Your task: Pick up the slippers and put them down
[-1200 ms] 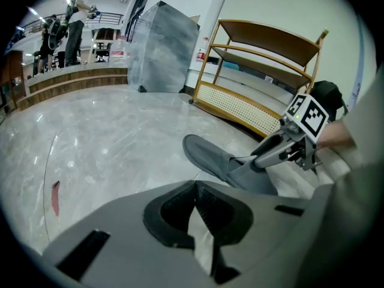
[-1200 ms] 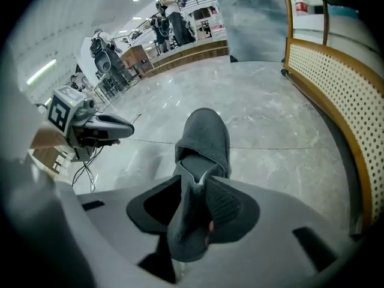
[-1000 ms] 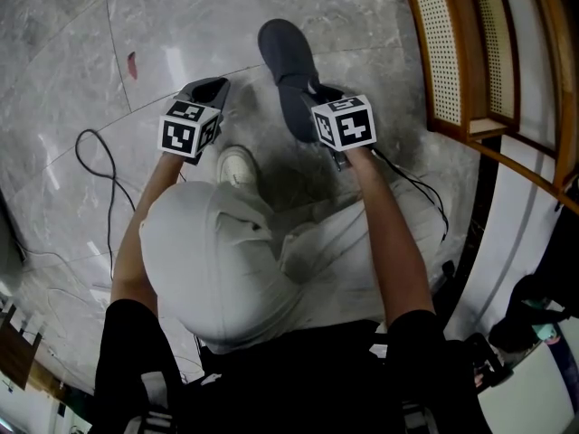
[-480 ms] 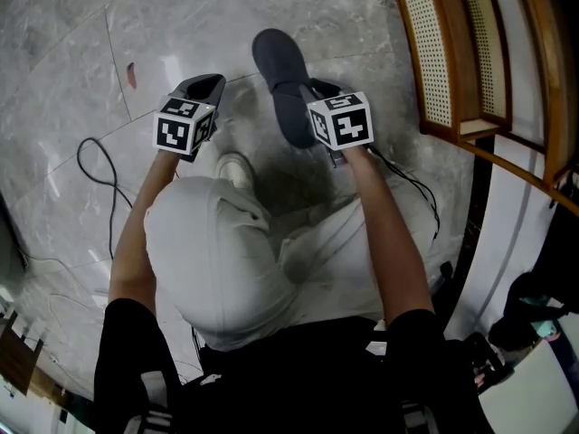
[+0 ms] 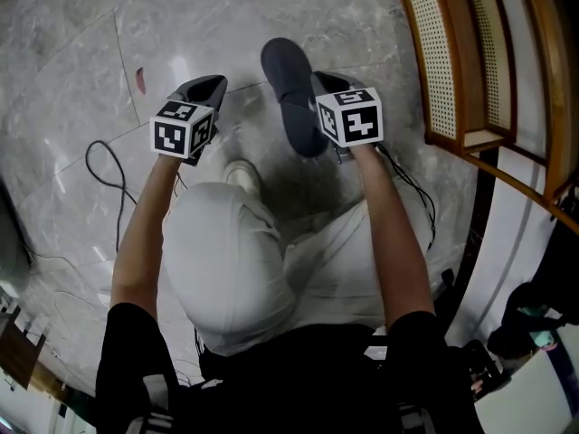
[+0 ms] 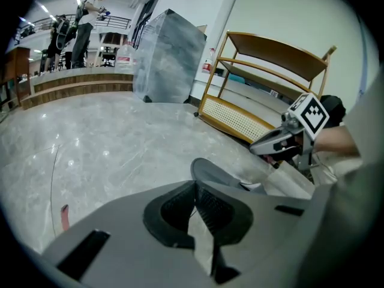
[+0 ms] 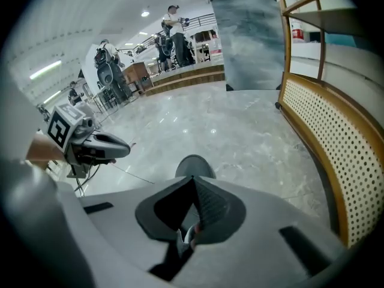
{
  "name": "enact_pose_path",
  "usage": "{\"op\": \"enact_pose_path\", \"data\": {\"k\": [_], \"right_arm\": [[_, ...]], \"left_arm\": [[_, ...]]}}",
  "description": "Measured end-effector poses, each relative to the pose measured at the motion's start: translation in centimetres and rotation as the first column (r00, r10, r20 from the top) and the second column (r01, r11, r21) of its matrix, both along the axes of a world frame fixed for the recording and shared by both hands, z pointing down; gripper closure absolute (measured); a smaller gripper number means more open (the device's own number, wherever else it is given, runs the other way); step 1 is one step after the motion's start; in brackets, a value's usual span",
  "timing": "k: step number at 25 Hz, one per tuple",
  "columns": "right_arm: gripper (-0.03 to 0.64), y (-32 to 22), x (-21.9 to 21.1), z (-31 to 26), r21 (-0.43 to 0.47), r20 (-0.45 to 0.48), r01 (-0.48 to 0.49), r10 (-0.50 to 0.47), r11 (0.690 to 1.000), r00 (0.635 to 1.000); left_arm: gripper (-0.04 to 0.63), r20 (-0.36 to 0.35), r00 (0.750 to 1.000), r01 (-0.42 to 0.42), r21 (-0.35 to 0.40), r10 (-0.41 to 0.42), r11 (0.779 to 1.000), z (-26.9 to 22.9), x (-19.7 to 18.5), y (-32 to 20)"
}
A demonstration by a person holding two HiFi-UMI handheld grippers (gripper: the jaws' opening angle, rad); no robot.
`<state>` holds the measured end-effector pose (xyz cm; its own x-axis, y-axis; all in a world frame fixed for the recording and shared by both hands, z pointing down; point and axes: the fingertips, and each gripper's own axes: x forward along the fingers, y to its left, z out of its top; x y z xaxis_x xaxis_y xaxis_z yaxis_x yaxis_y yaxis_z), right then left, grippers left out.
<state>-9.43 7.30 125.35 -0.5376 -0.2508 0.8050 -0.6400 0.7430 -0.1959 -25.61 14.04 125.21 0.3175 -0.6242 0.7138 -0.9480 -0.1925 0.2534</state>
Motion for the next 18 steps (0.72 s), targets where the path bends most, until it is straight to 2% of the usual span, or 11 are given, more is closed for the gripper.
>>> {"op": "enact_pose_path", "data": {"k": [8, 13, 18], "right_arm": [[0.617, -1.3, -1.3, -4.0, -0.029, 0.058, -0.016, 0.018, 0.999, 0.998], [0.618, -2.3, -1.4, -8.9, -0.023, 0.085, -0.036, 0.038, 0.999, 0.996], [0.618, -2.9, -0.2, -16.1, -0.022, 0.098, -0.075, 0.077, 0.997, 0.992]], "left_arm": [[0.591, 0.003, 1.000, 0.016, -0.012, -0.016, 1.000, -3.5, -1.4, -1.5], [0.591, 0.001, 0.999, 0.035, -0.003, -0.035, 0.999, -8.4, -2.1, -2.5], [0.591, 0.009, 1.000, 0.026, -0.021, -0.025, 0.999, -14.7, -1.9, -2.6]]}}
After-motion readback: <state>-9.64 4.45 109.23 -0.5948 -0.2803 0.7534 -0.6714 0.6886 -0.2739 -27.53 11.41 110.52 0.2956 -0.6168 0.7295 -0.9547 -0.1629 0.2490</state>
